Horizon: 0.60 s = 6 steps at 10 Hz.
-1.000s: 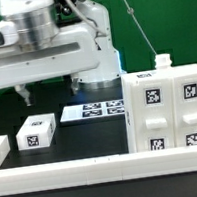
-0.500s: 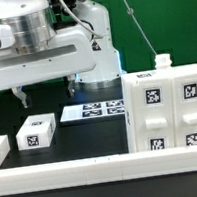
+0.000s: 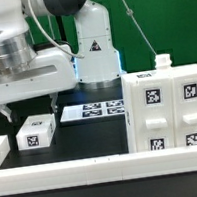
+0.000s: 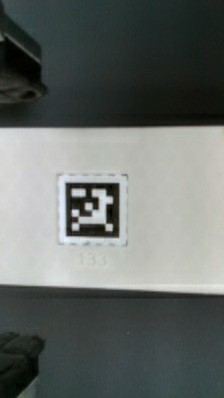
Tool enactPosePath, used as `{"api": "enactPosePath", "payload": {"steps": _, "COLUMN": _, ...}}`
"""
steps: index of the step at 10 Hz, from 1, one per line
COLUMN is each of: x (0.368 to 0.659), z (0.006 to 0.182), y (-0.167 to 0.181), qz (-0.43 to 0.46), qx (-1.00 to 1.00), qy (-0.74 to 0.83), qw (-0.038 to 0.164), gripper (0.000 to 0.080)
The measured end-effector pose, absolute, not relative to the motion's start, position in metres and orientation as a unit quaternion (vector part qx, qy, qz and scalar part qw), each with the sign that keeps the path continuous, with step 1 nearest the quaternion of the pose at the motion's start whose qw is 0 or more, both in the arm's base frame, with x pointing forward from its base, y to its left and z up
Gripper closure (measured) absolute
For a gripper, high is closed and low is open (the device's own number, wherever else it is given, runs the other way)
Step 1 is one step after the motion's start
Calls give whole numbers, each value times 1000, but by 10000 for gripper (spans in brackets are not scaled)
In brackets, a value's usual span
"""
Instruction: Assemble cabinet
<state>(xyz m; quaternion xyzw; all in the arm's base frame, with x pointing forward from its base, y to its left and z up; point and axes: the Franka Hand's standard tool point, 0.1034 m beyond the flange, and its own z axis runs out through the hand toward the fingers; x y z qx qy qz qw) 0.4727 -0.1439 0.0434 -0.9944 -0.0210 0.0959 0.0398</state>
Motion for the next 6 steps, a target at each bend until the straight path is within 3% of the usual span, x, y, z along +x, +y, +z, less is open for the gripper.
{"api": "enactPosePath", "payload": {"steps": 6, "x": 468, "z": 28, "y": -142, "qz": 104, "qx": -994, "qy": -24, "qw": 38, "gripper": 151}}
